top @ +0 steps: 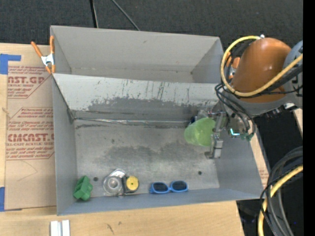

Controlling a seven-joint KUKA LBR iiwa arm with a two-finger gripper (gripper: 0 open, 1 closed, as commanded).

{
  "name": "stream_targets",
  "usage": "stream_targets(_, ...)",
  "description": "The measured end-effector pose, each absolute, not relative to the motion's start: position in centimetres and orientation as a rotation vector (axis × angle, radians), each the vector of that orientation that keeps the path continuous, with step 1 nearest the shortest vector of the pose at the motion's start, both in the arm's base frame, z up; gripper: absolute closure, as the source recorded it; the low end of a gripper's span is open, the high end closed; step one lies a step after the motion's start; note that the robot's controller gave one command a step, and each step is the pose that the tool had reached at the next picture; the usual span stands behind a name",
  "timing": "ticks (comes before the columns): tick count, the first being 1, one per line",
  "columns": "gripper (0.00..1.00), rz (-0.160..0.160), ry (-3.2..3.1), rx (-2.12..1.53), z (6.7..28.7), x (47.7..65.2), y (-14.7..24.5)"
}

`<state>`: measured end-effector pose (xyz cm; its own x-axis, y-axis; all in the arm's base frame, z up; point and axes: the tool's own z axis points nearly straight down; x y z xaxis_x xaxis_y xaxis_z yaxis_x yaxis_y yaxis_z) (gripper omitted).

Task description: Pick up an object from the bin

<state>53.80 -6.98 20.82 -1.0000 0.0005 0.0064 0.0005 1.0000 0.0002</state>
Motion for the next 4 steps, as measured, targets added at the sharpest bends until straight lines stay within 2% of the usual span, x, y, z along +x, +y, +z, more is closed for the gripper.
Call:
stream_targets(1, 0.00, 0.002, -3.140, -0.014, 14.4, 57.7, -11.0)
stream_targets(2, 0.00, -0.002, -3.128, -0.412, 8.5, 58.7, -14.2)
stream_targets(3, 0.00, 0.006, -3.143, -0.373, 7.7, 57.4, -8.9)
stream_targets(4, 1.00, 0.012, -3.163, -0.383, 8.5, 58.0, -9.4)
